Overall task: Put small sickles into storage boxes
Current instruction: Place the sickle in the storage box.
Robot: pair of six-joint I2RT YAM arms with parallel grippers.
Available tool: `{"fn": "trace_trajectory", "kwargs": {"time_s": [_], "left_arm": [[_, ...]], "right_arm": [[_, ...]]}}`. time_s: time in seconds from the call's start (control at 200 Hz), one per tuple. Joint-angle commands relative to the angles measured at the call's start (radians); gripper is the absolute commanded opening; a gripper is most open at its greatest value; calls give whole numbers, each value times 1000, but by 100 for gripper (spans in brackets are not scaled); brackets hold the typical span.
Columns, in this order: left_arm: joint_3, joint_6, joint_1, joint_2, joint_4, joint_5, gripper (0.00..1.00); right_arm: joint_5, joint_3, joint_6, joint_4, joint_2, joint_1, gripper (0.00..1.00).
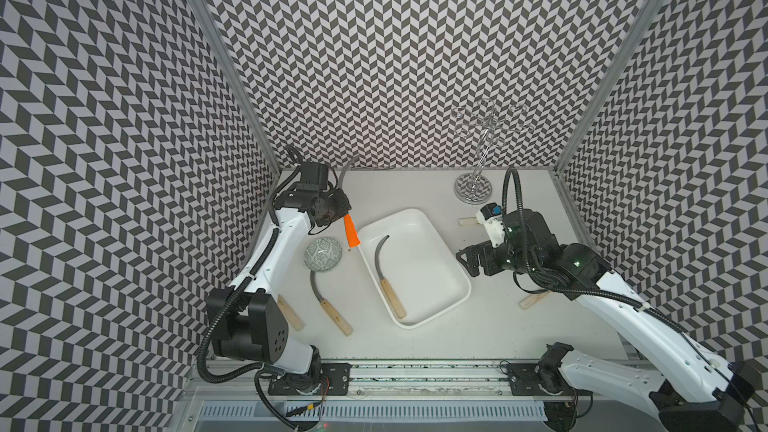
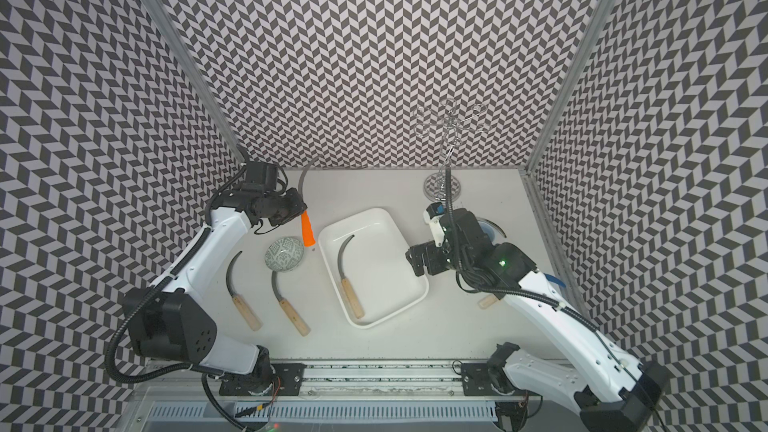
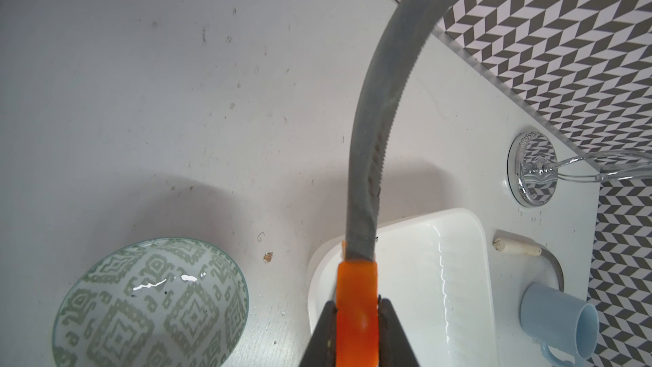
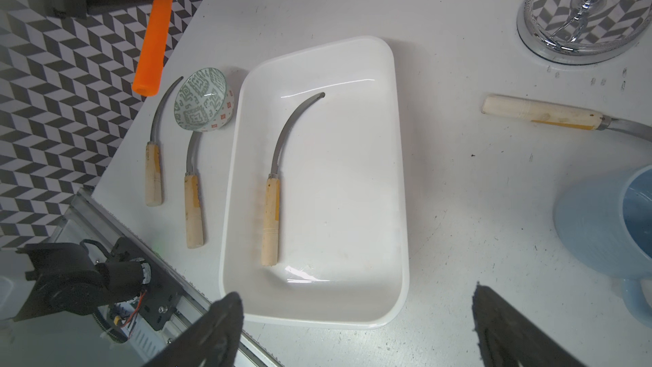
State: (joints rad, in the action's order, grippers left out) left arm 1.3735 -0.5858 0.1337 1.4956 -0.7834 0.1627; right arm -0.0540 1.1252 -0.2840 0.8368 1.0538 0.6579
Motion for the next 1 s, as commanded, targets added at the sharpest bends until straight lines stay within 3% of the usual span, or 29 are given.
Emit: {"fn": "trace_trajectory", "kwargs": {"time_s": [0.0, 0.28, 0.516, 0.991], "left_arm": [[-5, -8, 18, -25, 26, 23, 8], [42, -17, 103, -28, 22, 24, 8], [24, -68, 168, -46, 15, -7, 8], [-69, -386, 537, -77, 5, -214, 8]], "right_arm": [[6, 33, -62, -33, -23, -1, 100], [-1, 23, -132, 25, -100, 0, 100], [7, 59, -111, 83, -120, -3, 100], [-7, 96, -73, 227, -162, -3, 100]]}}
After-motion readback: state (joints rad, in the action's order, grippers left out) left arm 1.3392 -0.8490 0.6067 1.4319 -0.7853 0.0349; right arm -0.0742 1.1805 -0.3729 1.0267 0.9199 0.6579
